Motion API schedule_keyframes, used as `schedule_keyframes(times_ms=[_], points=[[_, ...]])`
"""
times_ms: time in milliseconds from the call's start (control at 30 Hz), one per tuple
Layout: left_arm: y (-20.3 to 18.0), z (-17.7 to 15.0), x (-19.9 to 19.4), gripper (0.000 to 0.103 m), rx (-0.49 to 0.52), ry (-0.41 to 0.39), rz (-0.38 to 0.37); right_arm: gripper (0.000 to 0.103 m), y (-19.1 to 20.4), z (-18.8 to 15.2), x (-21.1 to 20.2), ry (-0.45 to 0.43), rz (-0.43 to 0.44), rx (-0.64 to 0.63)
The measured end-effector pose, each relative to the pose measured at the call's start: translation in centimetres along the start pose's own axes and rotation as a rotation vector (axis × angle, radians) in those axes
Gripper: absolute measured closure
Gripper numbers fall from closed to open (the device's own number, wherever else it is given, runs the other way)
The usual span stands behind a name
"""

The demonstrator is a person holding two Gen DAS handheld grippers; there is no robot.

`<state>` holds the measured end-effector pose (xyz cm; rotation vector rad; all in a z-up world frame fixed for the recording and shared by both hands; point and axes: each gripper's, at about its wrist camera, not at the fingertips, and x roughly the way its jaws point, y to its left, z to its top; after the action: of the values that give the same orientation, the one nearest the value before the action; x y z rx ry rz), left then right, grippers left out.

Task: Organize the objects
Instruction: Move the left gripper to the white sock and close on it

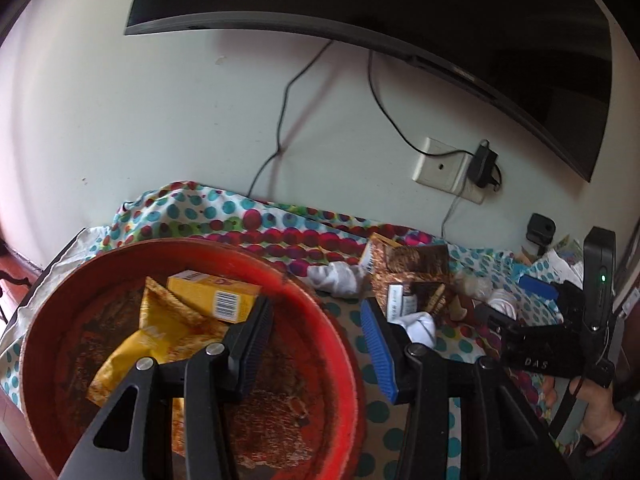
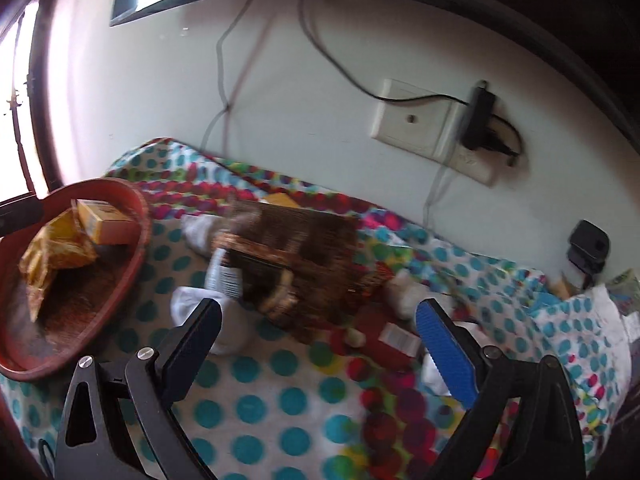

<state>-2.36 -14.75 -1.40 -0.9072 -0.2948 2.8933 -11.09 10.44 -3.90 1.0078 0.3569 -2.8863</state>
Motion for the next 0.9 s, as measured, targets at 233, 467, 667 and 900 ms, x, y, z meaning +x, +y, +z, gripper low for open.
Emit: schedule_keyframes(times_ms=[233, 467, 667, 900], points=[[-7.5, -2.2, 2.7, 0.056, 0.177, 0.072, -0.110, 0.005, -7.8, -4.8, 1.5, 0.054, -0.099, 0.124], [-10.7, -2.5, 5.2, 0.056, 0.242, 0.126, -0.142, 0.005, -10.5, -6.9, 4.1, 0.124, -0.072, 0.203], [-10.9, -2.9, 7.9, 0.056, 0.242, 0.174, -0.118, 0.014, -11.1, -6.6, 5.8, 0.141, -0.063, 0.219], [-9.6, -3.8, 9.1, 0.056, 0.235, 0.170, -0.078, 0.067, -11.4, -6.7, 6.6, 0.165, -0.024, 0.244]])
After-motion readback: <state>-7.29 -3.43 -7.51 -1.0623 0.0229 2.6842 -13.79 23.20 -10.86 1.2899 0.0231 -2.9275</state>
